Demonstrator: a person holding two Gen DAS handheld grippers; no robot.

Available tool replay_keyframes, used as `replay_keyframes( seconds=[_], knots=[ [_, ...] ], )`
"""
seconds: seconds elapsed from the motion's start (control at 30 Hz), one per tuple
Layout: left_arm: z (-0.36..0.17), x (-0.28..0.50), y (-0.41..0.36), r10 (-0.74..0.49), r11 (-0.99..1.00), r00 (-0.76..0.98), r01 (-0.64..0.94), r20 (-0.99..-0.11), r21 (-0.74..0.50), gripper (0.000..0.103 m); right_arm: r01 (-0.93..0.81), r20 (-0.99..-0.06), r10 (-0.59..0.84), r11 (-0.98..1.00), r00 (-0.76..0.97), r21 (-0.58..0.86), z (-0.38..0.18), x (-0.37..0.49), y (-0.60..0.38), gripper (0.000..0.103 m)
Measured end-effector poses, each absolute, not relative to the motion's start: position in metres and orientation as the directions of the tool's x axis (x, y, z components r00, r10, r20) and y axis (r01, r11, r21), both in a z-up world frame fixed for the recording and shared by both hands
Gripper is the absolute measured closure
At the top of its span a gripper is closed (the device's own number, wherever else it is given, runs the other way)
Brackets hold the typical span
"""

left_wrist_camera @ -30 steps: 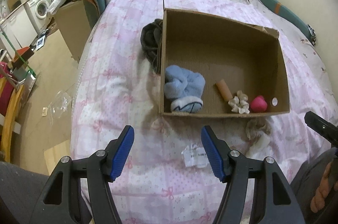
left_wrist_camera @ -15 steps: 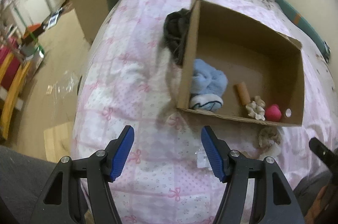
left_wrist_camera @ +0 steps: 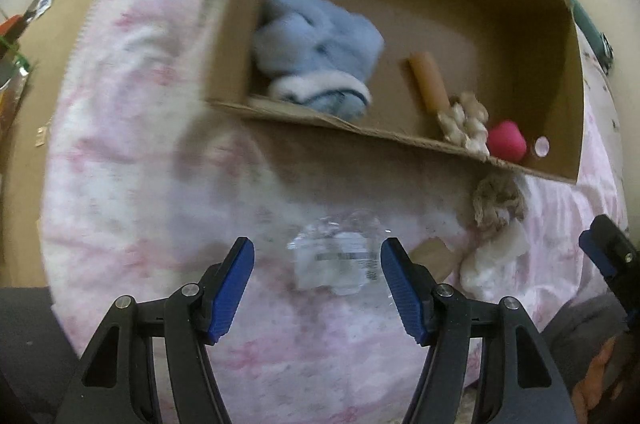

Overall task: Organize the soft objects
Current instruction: 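Move both grippers back toward the items lying in front of the box, then lower the left gripper onto the clear labelled plastic bag and close it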

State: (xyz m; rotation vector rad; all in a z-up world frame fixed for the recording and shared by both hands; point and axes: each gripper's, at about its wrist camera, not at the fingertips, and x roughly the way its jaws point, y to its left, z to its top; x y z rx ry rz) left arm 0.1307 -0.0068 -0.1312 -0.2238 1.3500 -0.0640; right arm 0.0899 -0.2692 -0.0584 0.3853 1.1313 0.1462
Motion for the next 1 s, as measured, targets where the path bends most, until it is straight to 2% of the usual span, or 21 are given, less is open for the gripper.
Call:
replay_keyframes(
  seconds=[0.37,0.4,0.43,0.5,0.53,0.63,1.0],
  knots=[
    [-0.161,0.140,-0.029,-0.132,0.989,0.164,-0.047,-0.978,-0.141,0.041,0.093,-0.863,0.288,0.930,0.415,0.356,-0.062,0.091,-0.270,0.018],
    [-0.162,0.141,-0.028,-0.129,0.989,0.167,-0.049,-0.977,-0.139,0.047,0.091,-0.864,0.288,0.931,0.413,0.354,-0.062,0.091,-0.269,0.018],
    [-0.161,0.140,-0.027,-0.126,0.990,0.167,-0.048,-0.978,-0.136,0.059,0.089,-0.866,0.286,0.932,0.411,0.350,-0.062,0.092,-0.269,0.018],
    [-0.164,0.142,-0.029,-0.116,0.991,0.158,-0.042,-0.981,-0.124,0.075,0.086,-0.868,0.282,0.935,0.409,0.345,-0.063,0.092,-0.267,0.018],
    [-0.164,0.143,-0.028,-0.117,0.991,0.155,-0.043,-0.981,-0.125,0.078,0.085,-0.868,0.281,0.936,0.409,0.343,-0.063,0.092,-0.267,0.018],
    [-0.163,0.140,-0.021,-0.134,0.988,0.154,-0.057,-0.979,-0.144,0.081,0.086,-0.868,0.280,0.936,0.410,0.342,-0.063,0.092,-0.266,0.018],
    [-0.140,0.127,0.017,-0.079,0.989,0.188,-0.108,-0.979,-0.101,0.081,0.088,-0.869,0.276,0.937,0.410,0.339,-0.063,0.093,-0.267,0.018]
  ],
)
